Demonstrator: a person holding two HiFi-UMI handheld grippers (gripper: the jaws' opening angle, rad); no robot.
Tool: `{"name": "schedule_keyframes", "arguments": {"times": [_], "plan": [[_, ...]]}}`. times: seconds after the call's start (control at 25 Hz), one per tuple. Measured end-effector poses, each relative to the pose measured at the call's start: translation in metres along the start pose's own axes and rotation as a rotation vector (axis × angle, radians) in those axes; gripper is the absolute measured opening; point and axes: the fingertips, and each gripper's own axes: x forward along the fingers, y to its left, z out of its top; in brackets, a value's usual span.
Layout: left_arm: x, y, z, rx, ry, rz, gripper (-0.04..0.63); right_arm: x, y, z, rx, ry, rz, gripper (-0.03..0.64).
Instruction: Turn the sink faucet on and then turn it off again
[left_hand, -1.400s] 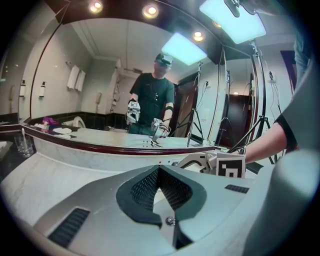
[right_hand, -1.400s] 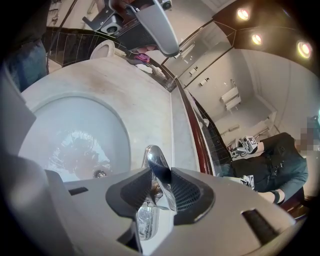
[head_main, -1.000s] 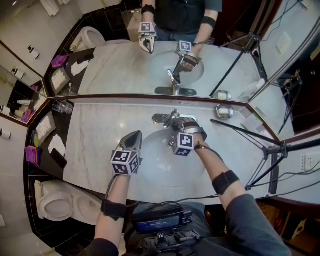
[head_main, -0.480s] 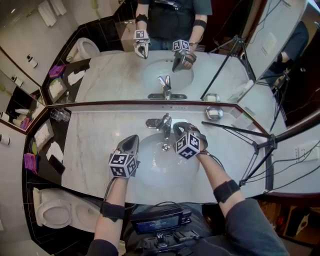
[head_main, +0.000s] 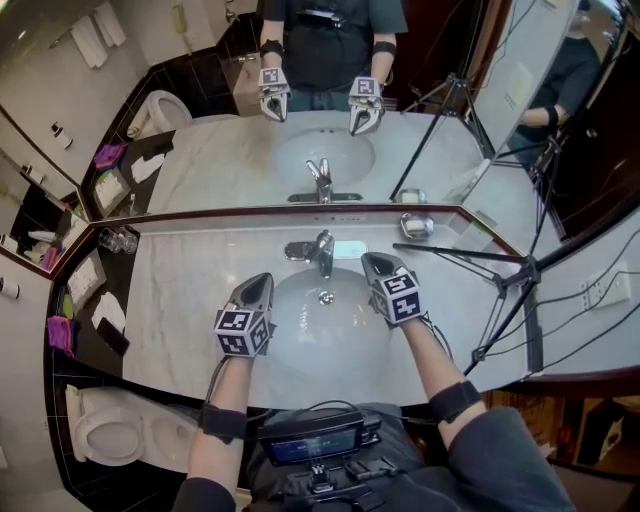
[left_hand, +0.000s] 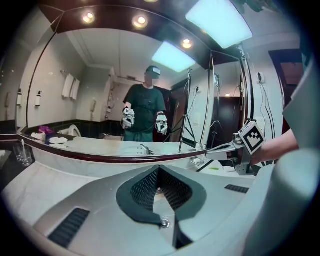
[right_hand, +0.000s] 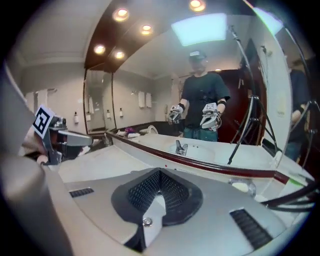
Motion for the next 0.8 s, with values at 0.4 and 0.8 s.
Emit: {"name": "schedule_keyframes", "arguments": {"times": [0.4, 0.8], "plan": [[-0.008, -0.005, 0.002, -0.013, -0.016, -0.016, -0.006, -0.047, -0.020, -0.021, 0.283, -0.097, -0.022, 0.017], [-0.007, -0.011, 0.004, -0.006, -0.016, -0.032, -0.006, -0.055, -0.018, -0.035, 0.294, -0.091, -0.016, 0.018]]}}
